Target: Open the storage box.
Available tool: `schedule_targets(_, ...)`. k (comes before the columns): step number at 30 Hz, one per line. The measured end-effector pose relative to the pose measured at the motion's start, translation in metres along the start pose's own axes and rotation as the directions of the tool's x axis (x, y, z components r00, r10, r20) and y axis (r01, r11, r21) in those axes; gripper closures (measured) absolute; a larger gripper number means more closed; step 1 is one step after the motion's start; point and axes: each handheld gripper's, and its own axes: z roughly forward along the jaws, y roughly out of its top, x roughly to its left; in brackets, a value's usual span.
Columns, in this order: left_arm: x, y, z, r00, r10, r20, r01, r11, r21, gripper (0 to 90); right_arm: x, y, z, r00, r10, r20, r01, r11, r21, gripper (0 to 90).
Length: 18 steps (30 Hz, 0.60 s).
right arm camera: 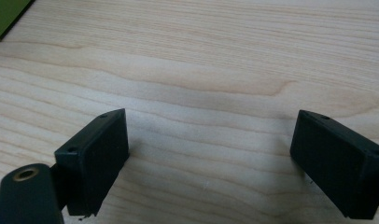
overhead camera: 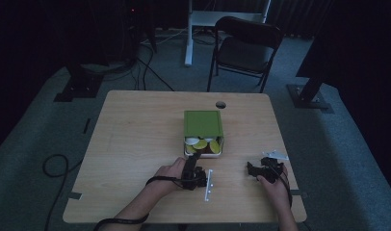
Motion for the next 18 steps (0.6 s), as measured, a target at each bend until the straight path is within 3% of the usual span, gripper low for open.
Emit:
schedule_targets(9, -0.004, 0.002, 0.012, 0.9985, 0.024, -0.049, -0.021, 0.9983, 0.054, 45.1, -0.001, 0.000, 0.000, 1.0000, 0.000, 0.001, 0.000, 1.000, -0.001, 10.9)
schedule_targets(18, -0.007, 0.005, 0.018, 0.9972, 0.052, -0.054, -0.049, 0.9969, 0.062, 52.1, -0.001, 0.000, 0.000, 1.0000, 0.000, 0.001, 0.000, 1.000, -0.001, 10.9)
